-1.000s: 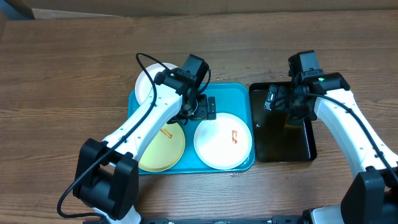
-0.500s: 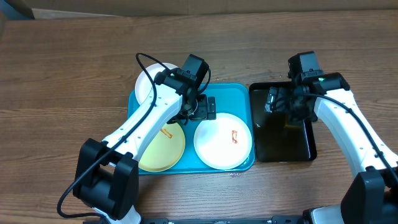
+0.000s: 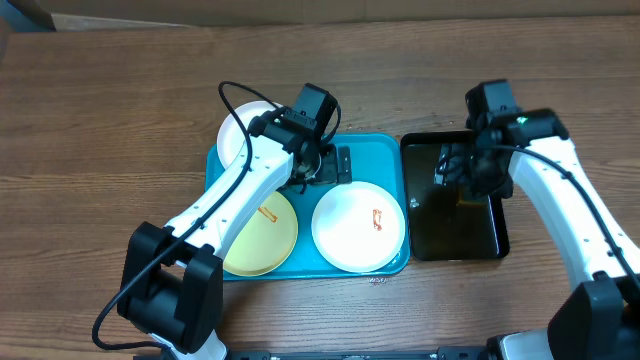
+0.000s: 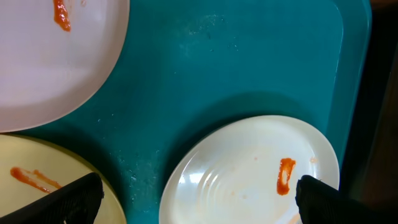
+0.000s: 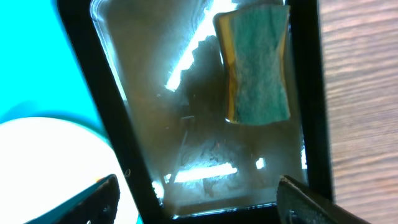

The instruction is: Clean dirty plates on tray and stack at the side

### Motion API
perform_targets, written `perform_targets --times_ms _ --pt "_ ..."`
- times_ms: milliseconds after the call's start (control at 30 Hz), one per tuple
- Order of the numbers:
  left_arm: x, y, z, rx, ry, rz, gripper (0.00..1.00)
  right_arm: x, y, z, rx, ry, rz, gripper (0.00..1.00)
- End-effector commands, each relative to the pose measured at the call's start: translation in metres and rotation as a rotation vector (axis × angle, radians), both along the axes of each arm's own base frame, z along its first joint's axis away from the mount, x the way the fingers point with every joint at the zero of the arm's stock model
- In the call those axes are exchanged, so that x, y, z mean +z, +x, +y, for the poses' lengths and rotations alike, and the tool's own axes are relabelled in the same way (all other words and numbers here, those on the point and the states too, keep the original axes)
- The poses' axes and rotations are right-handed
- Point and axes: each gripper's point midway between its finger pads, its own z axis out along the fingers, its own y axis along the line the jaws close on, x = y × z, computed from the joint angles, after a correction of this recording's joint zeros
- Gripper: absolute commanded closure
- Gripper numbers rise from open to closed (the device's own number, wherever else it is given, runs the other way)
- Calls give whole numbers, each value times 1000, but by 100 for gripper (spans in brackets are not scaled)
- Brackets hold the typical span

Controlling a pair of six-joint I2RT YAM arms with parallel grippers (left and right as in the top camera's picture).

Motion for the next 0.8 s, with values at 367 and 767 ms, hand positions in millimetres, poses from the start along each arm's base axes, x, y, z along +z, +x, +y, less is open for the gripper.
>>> perform_targets --times_ms 367,767 --pt "62 -7 11 -44 -50 -132 96 109 -22 -6 25 12 -186 91" --pt "125 -40 63 27 71 -273 2 89 -13 -6 22 2 -164 9"
